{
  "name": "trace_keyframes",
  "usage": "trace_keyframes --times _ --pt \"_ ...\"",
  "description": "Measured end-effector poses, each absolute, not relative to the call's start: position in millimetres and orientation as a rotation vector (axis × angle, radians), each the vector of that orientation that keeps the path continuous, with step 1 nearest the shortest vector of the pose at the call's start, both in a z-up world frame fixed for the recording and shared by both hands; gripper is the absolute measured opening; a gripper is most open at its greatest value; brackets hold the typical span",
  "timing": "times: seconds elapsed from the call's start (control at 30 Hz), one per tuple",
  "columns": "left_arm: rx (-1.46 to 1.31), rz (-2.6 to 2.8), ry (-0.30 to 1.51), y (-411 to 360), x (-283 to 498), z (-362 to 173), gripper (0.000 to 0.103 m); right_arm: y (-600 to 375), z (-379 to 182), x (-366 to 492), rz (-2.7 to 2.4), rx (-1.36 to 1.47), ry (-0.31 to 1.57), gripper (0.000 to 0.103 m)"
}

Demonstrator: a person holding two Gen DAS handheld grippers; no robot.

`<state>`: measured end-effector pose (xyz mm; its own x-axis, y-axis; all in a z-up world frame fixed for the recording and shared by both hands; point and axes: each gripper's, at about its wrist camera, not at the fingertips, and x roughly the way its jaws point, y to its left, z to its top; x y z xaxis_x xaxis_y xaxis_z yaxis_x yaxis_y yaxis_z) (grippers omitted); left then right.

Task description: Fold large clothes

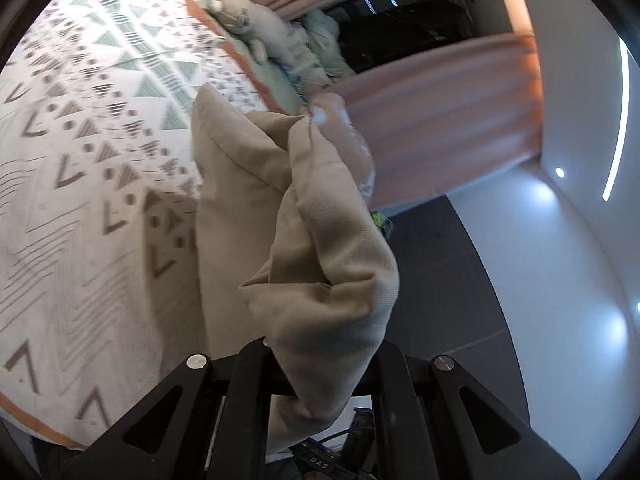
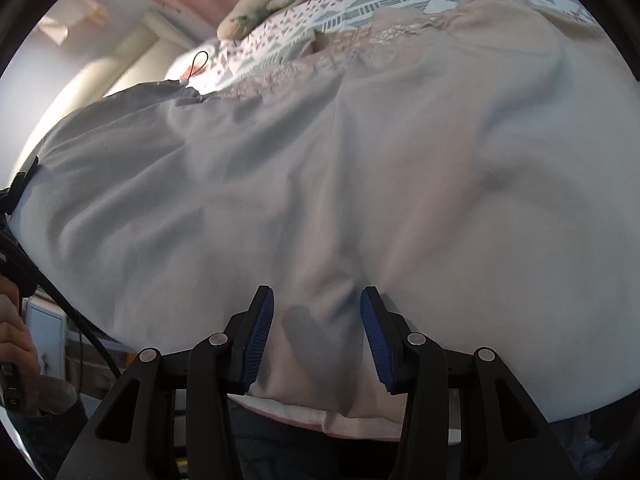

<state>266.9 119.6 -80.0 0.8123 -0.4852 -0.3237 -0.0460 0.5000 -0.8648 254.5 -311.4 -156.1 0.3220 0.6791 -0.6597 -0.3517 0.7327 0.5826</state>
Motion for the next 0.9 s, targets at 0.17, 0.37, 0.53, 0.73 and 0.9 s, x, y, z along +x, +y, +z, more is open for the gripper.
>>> trace_keyframes --times 0.17,0.37,0.53,0.73,0.9 --pt "-0.964 -0.377 0.607 80 291 -53 0.009 -353 -150 262 0.694 0.442 0.996 0.043" --pt "-0.912 -0.460 0.655 22 328 -40 0.009 -419 -140 268 0.641 0.524 0.925 0.043" --pt "-0.891 -0.515 0.737 -37 366 -54 0.009 -474 -142 260 0.569 0.586 0.884 0.043" --pt "-0.886 -0.588 0.882 -112 403 -97 0.009 -538 -153 246 0.444 0.649 0.850 0.043" --pt "-0.838 -0.637 0.968 -165 409 -118 0.009 -577 -163 241 0.368 0.697 0.847 0.043"
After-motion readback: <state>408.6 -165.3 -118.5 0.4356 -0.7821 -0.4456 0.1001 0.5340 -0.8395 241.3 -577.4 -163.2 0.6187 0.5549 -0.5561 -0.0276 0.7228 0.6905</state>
